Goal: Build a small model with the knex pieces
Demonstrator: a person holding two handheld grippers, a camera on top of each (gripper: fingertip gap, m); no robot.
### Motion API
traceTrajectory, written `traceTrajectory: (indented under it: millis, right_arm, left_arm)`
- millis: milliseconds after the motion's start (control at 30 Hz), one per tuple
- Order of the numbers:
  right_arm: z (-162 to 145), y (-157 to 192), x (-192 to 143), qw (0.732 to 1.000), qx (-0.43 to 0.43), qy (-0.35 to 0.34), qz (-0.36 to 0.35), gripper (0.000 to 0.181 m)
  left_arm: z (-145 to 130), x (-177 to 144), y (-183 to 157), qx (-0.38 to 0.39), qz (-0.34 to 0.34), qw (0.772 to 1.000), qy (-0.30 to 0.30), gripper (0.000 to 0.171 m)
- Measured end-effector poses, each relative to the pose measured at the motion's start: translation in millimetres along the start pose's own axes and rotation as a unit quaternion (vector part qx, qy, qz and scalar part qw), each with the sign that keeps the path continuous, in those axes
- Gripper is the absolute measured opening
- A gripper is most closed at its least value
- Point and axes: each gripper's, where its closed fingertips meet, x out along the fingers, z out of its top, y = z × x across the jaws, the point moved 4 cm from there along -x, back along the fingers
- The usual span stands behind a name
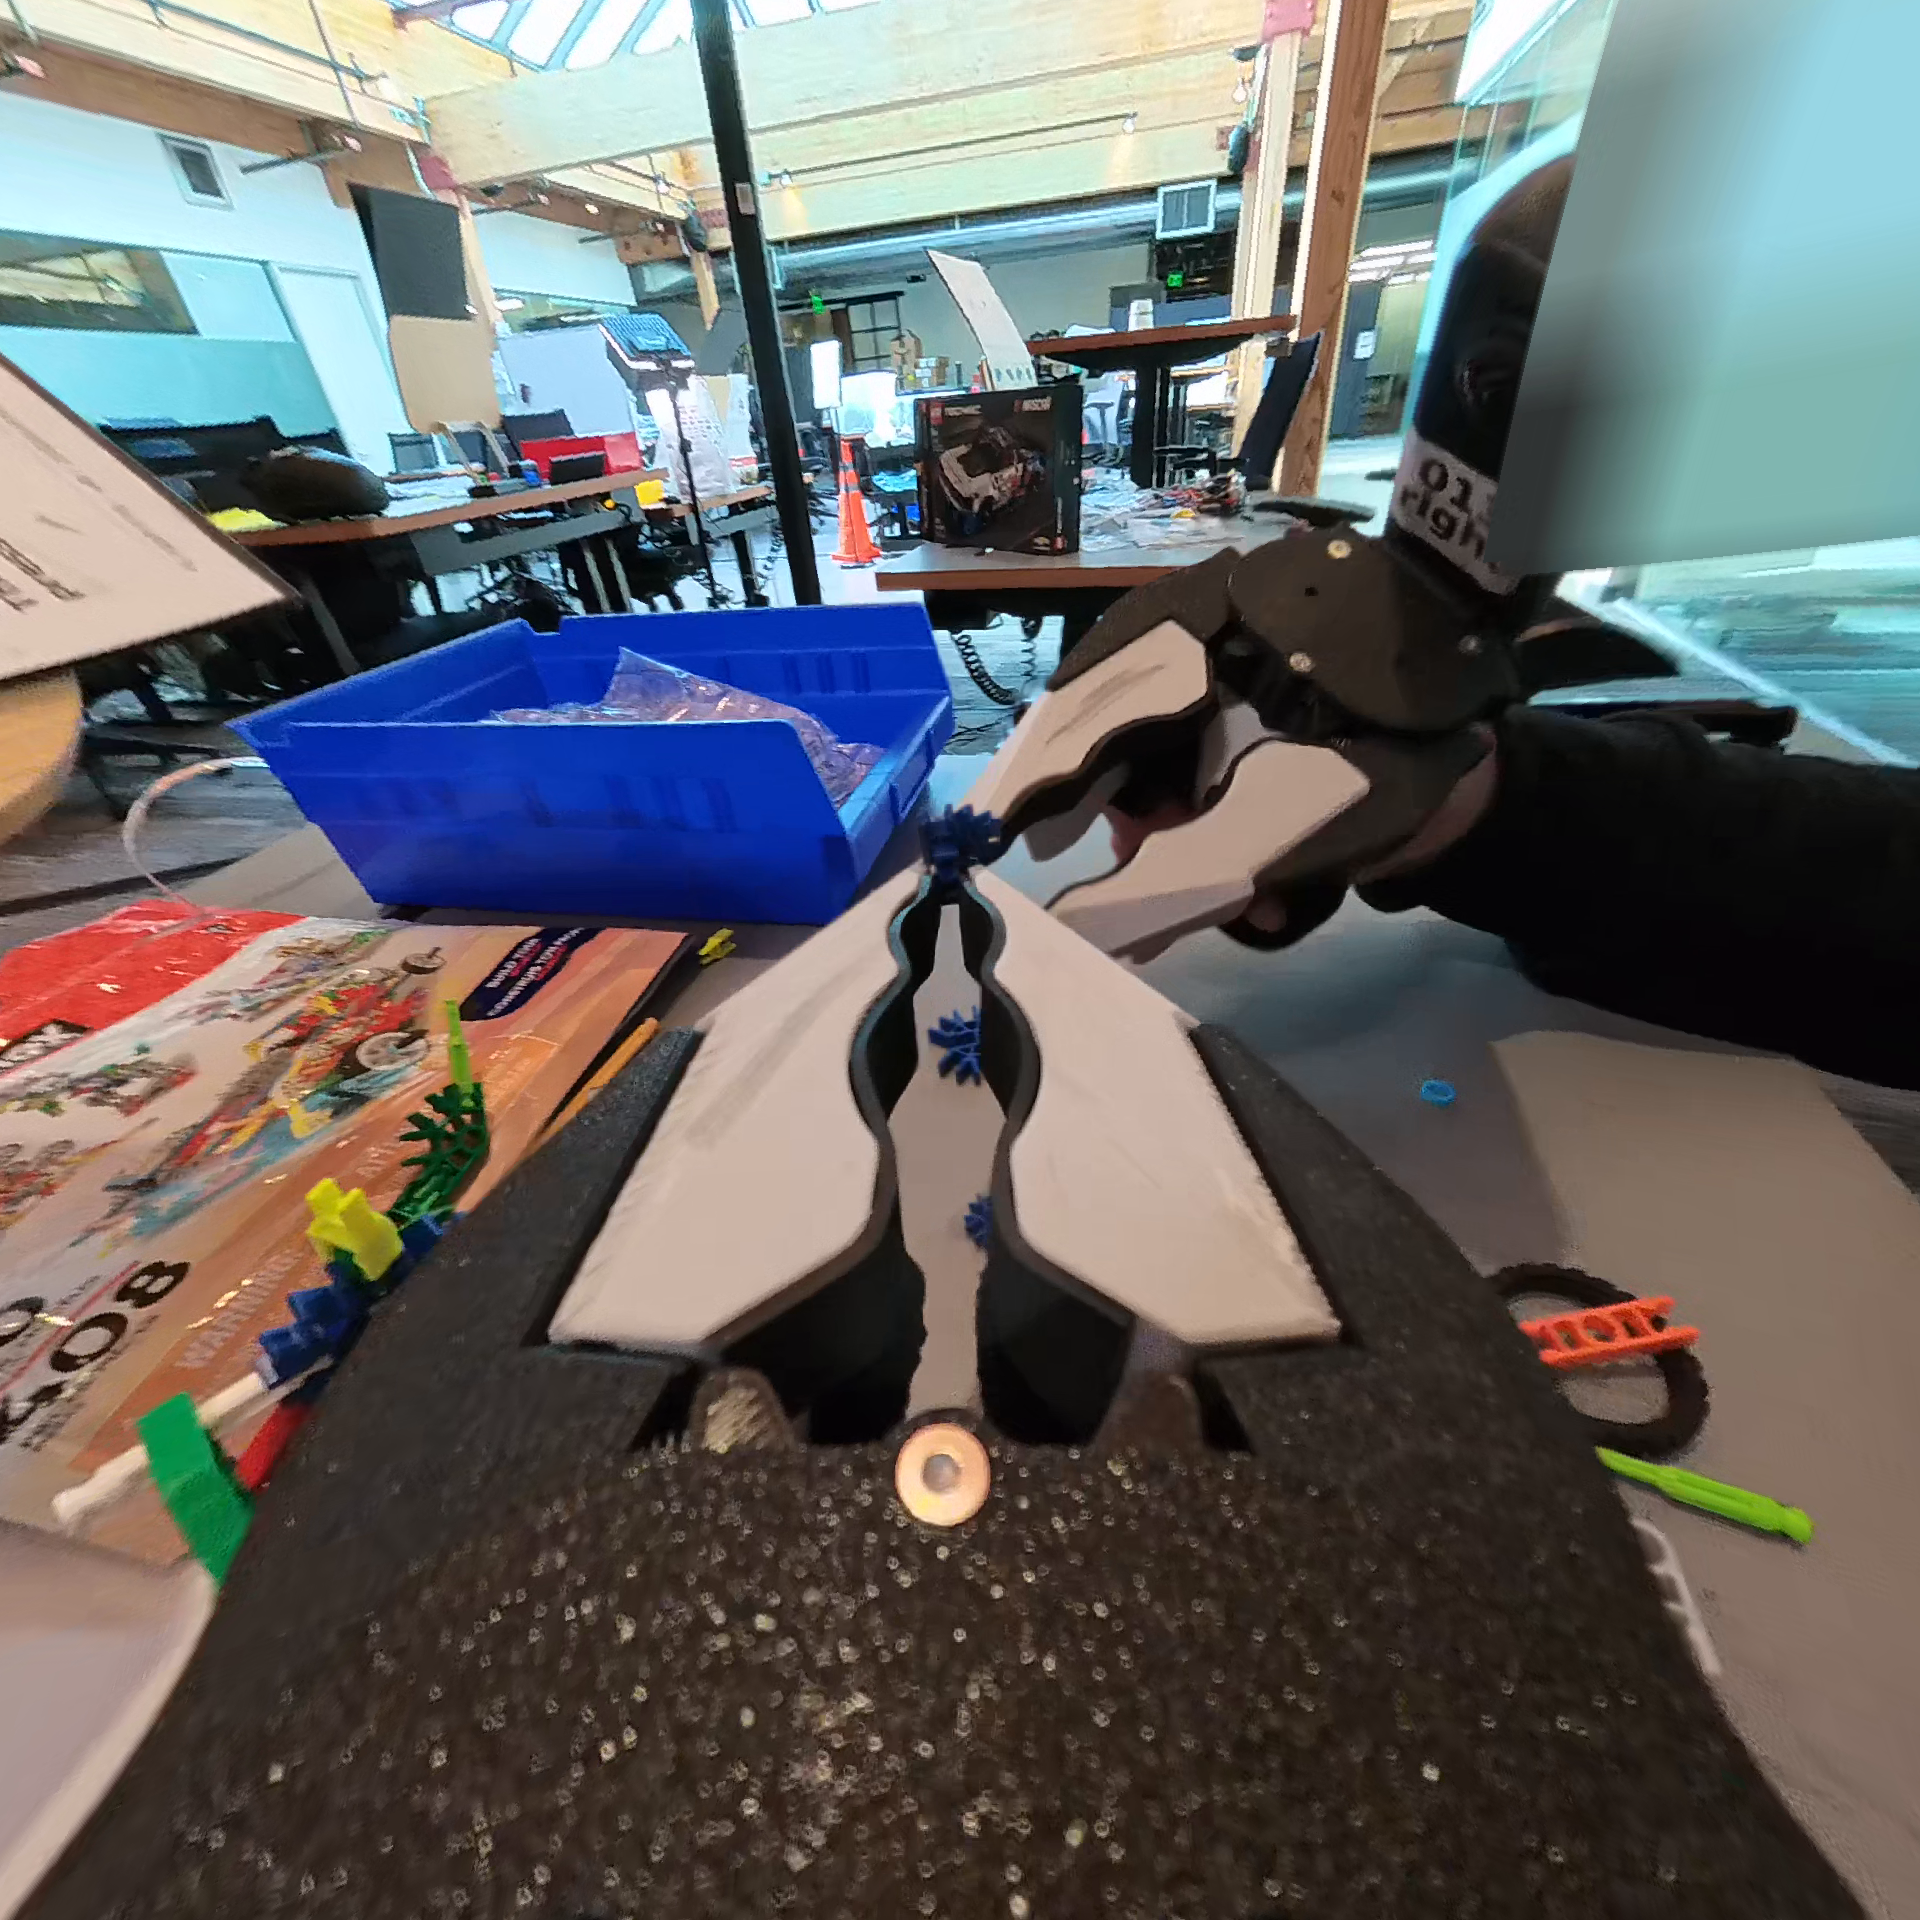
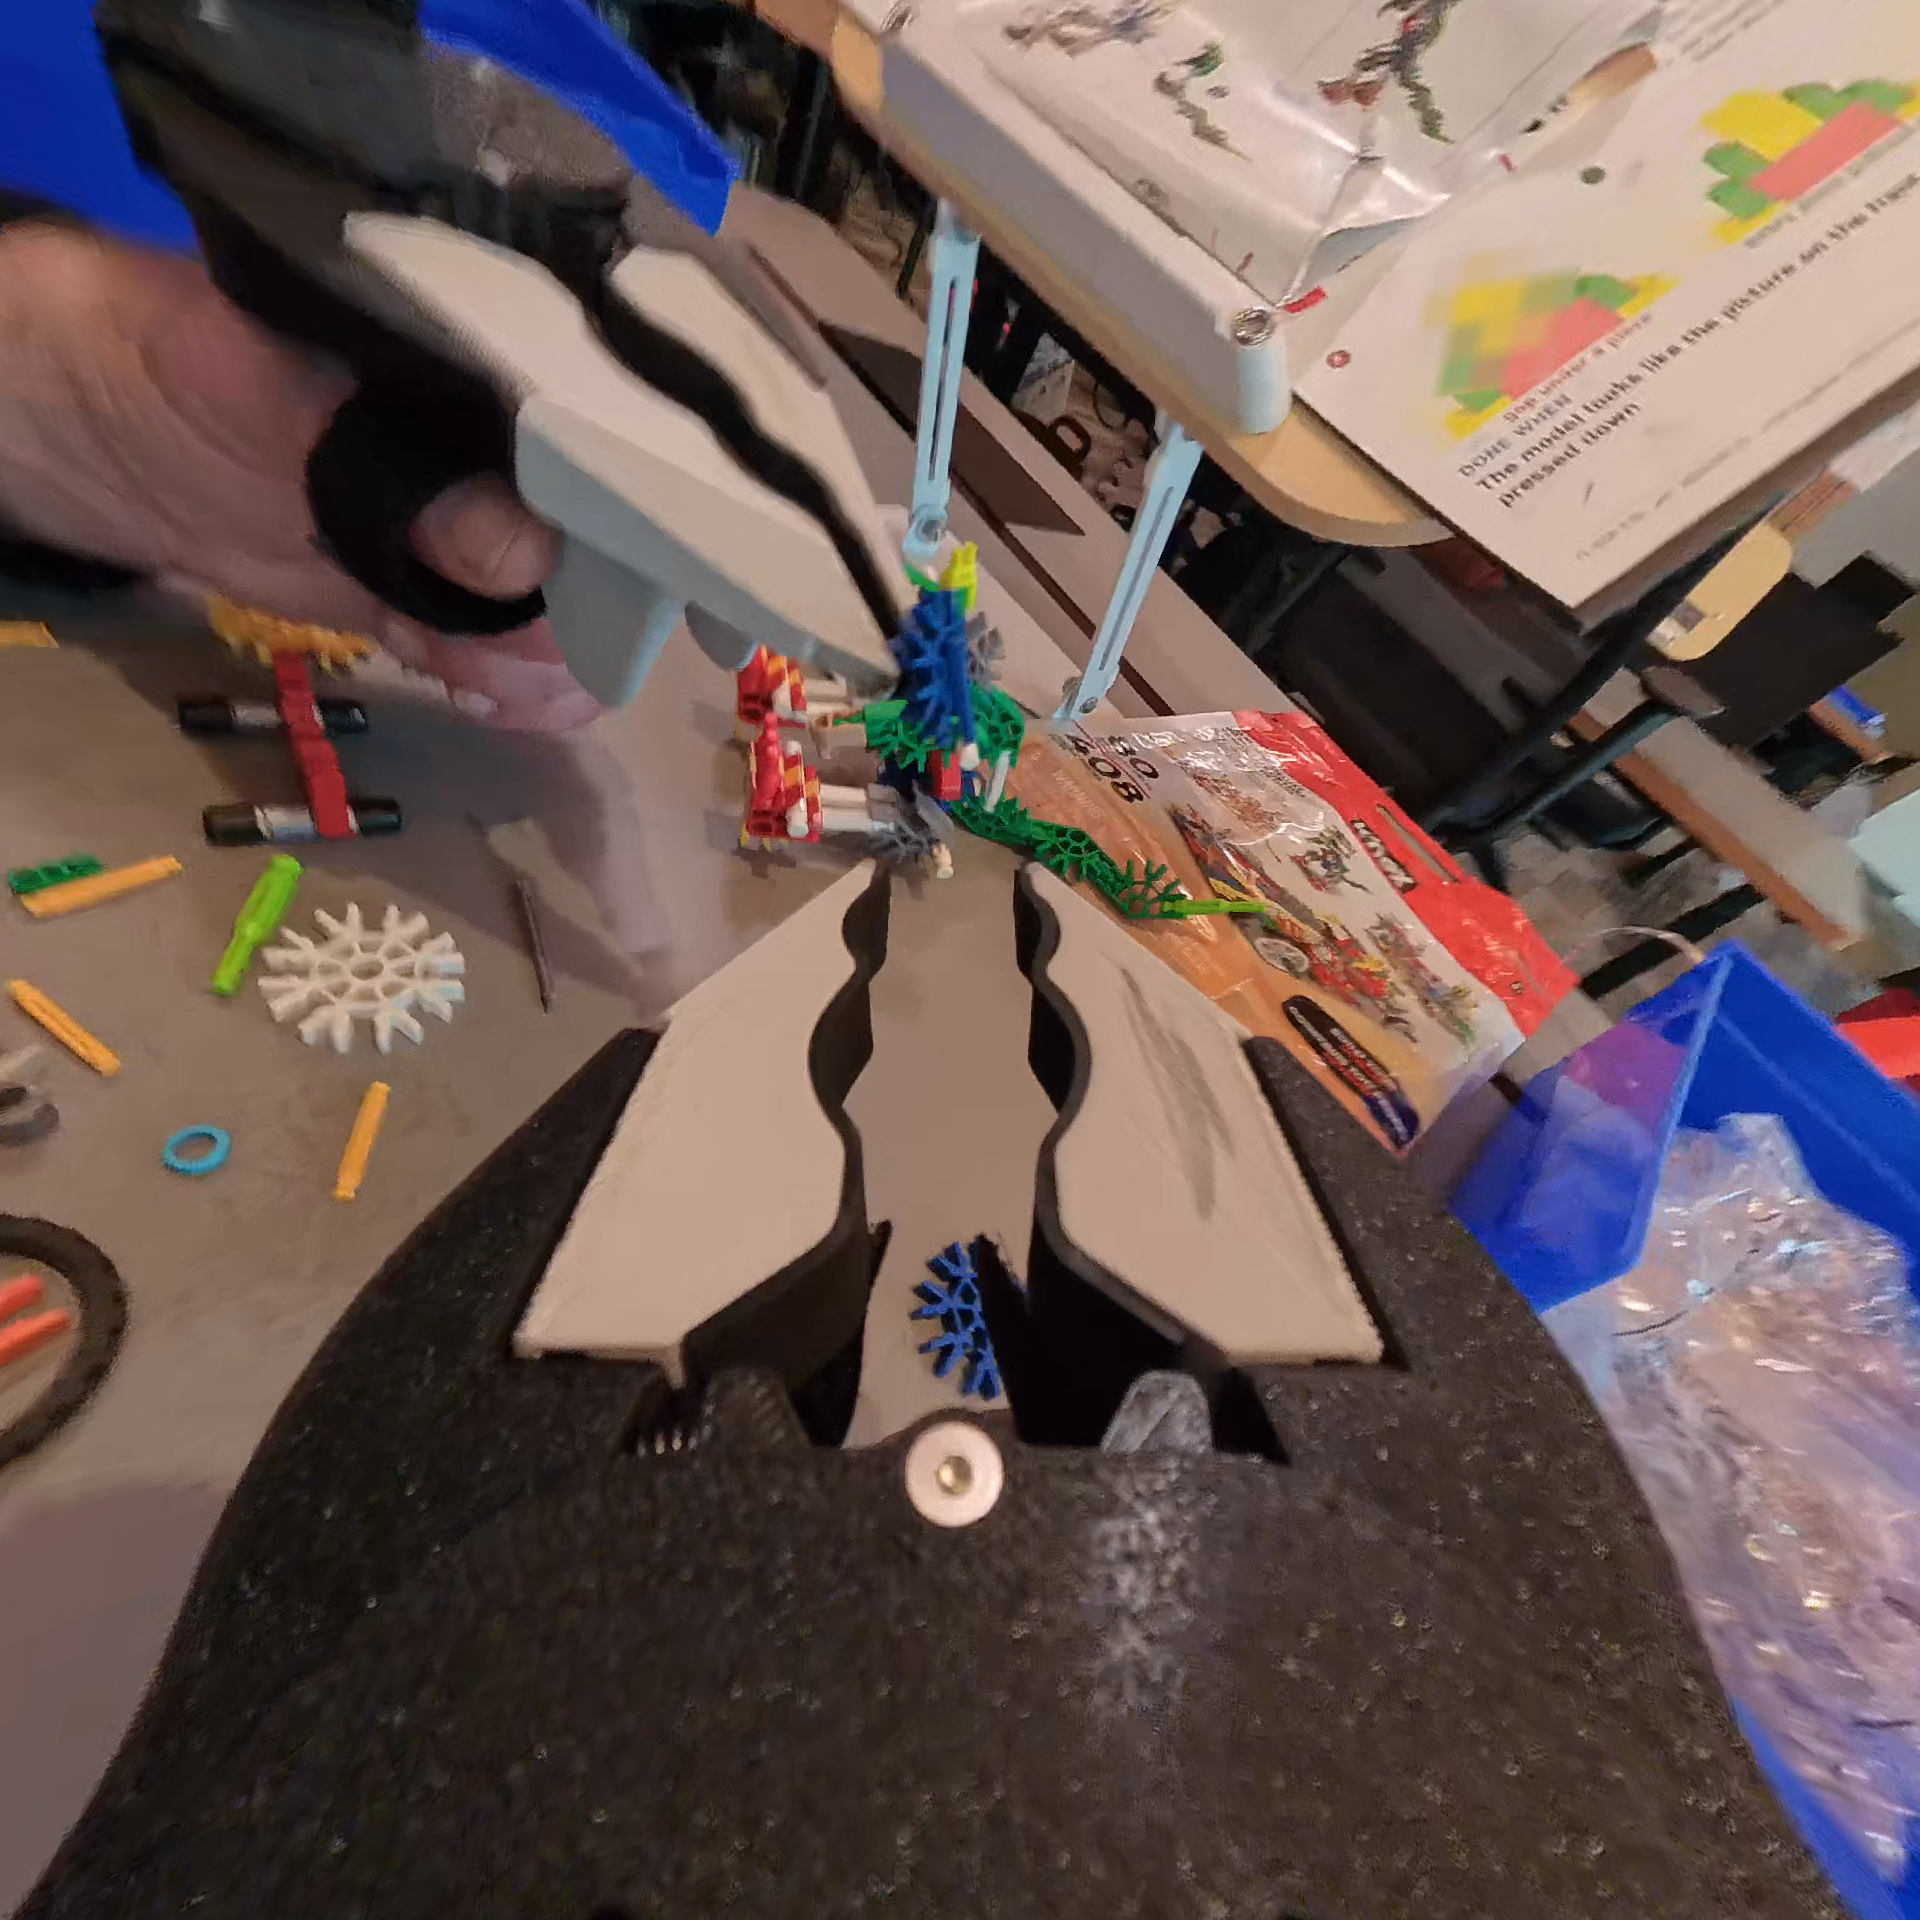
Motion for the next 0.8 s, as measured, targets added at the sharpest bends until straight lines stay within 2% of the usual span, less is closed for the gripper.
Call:
traceTrajectory:
  millis: [100, 167, 267, 333, 567, 800]
  right_arm:
    - [8, -6, -7, 0.995, 0.084, -0.039, 0.029, 0.023]
    - [11, -6, -8, 0.989, 0.127, -0.053, 0.055, 0.029]
    - [13, -1, -7, 0.982, 0.156, -0.058, 0.084, 0.040]
    - [13, -1, -7, 0.979, 0.173, -0.059, 0.093, 0.040]
    - [16, 0, -10, 0.963, 0.221, -0.070, 0.135, 0.038]
    - [22, 8, -14, 0.944, 0.252, -0.090, 0.193, 0.035]
  left_arm:
    - [-2, 1, -4, 0.068, 0.023, 0.997, 0.019, 0.000]
    - [-2, 4, -9, 0.119, 0.039, 0.992, 0.032, 0.000]
    - [-2, 9, -16, 0.212, 0.072, 0.973, 0.049, 0.000]
    - [-1, 10, -19, 0.259, 0.094, 0.960, 0.052, 0.000]
    - [7, 9, -25, 0.310, 0.115, 0.943, 0.036, 0.000]
    - [12, 7, -27, 0.322, 0.120, 0.939, 0.022, 0.000]
